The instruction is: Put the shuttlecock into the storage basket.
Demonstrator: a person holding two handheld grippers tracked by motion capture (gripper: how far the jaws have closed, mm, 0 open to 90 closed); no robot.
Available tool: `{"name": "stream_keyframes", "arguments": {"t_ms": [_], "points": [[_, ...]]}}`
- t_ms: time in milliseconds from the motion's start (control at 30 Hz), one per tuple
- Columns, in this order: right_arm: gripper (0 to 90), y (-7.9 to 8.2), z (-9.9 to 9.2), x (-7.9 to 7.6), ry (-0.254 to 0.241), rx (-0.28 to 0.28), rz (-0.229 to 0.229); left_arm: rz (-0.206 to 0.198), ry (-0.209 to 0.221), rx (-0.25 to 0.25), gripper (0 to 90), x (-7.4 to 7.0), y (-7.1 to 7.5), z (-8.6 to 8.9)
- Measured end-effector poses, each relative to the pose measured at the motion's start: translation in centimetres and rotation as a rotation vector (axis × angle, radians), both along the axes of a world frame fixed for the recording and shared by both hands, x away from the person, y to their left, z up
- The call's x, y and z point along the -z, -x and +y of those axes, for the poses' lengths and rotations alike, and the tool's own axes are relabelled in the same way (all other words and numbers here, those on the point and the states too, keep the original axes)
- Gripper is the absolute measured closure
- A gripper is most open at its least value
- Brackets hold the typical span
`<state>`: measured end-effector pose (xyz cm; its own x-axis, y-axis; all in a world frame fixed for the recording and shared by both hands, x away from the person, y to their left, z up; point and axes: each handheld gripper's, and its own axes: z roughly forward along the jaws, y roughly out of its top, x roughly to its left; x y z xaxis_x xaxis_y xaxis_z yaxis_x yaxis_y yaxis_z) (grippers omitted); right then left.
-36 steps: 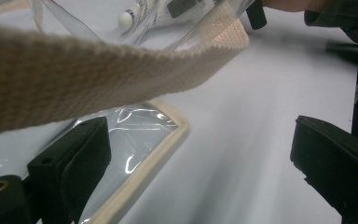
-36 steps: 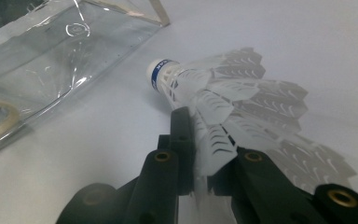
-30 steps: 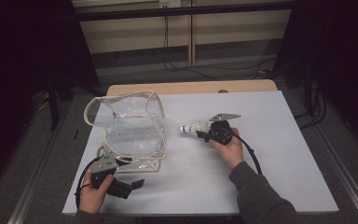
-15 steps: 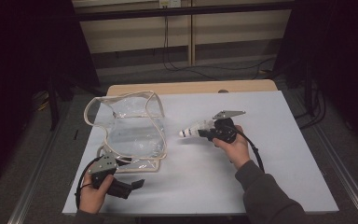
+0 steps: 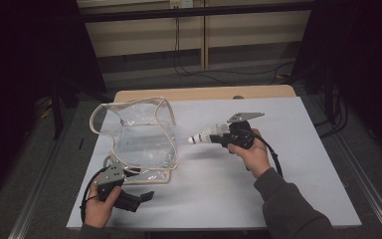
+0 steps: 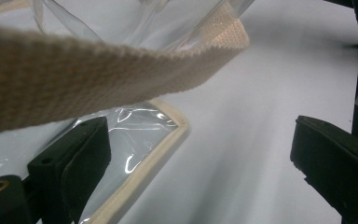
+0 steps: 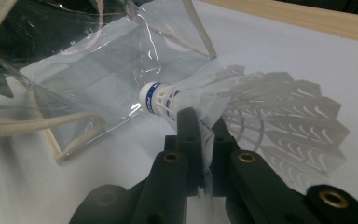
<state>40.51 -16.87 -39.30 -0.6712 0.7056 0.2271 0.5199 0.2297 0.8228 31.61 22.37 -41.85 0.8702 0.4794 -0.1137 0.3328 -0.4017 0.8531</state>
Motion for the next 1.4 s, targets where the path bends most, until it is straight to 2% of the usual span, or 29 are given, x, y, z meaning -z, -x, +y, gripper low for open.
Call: {"name": "stream_keyframes", "arguments": {"t_ms": [267,367,1167,1400], "points": [[88.2,0.2,-0.4,-1.2,-0.022,0.000,-0.003,0.000,0.001,-0.001,5.0,0.0,0.0,0.0],[88.2,0.2,-0.4,-1.7,-0.010,-0.003,-0.011,0.001,0.005,0.000,5.0,0.0,0.0,0.0],[88.1,0.4,-0.1,-6.3,-0.022,-0.015,-0.035,-0.002,-0.004,0.001,5.0,0.0,0.0,0.0],[88.1,0.5,0.4,-8.2,-0.015,-0.020,-0.060,0.001,-0.006,0.002,5.0,0.1,0.0,0.1]]}}
